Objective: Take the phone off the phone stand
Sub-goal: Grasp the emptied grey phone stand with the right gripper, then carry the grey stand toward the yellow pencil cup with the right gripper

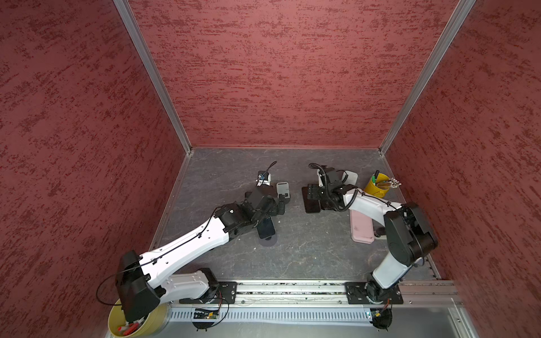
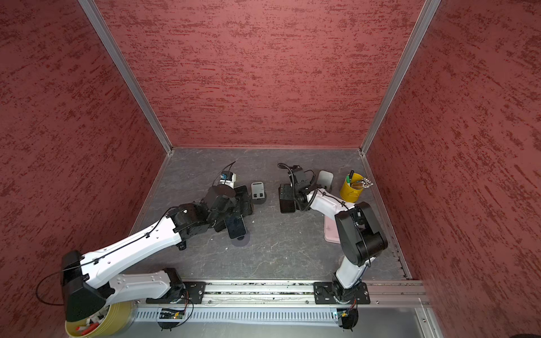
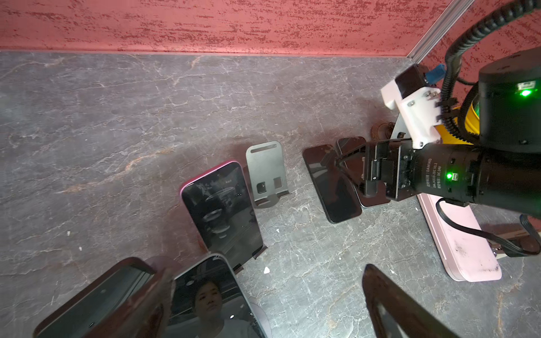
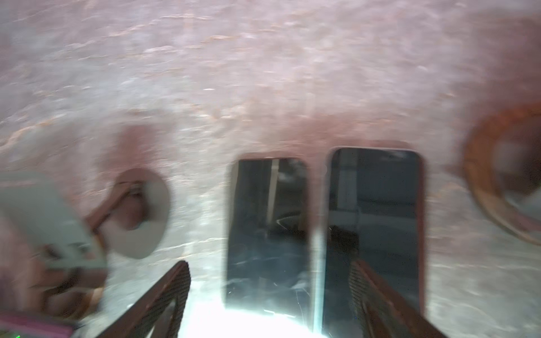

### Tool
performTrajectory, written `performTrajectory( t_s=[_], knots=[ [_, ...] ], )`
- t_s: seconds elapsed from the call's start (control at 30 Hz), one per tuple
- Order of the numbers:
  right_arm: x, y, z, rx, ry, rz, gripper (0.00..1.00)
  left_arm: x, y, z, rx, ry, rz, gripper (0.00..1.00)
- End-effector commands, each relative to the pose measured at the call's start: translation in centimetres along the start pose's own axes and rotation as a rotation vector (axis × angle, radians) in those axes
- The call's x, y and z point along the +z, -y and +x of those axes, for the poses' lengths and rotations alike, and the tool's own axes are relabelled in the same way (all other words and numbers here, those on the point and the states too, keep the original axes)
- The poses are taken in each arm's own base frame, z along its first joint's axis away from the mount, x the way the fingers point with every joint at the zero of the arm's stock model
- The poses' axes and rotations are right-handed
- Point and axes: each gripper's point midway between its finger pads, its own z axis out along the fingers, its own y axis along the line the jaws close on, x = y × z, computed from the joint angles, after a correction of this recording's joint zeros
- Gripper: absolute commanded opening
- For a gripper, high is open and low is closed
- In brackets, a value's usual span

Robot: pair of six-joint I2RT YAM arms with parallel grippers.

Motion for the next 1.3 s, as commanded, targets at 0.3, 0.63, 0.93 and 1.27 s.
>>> performTrajectory(
  t_s=[0.3,0.63,0.93,1.27],
  knots=[
    [-0.1,-8.7,-2.8,-0.079,0.028,-0.119,0.89,-2.5,-2.1,-0.2,-0.048,0.098,0.006,1.00],
    [1.9,-12.6,-2.7,-0.124,0.006,-0.144,0.90,-3.7,-4.4,0.3,-0.079,0.130,-0.010,1.00],
    [4.4,-13.2,-2.0,-0.134,-0.027,-0.107,0.90,-4.0,-5.8,0.9,-0.099,0.131,-0.025,1.00],
    [5.8,-13.0,-1.5,-0.134,-0.042,-0.072,0.86,-3.9,-6.6,1.1,-0.118,0.127,-0.023,0.99]
  ],
)
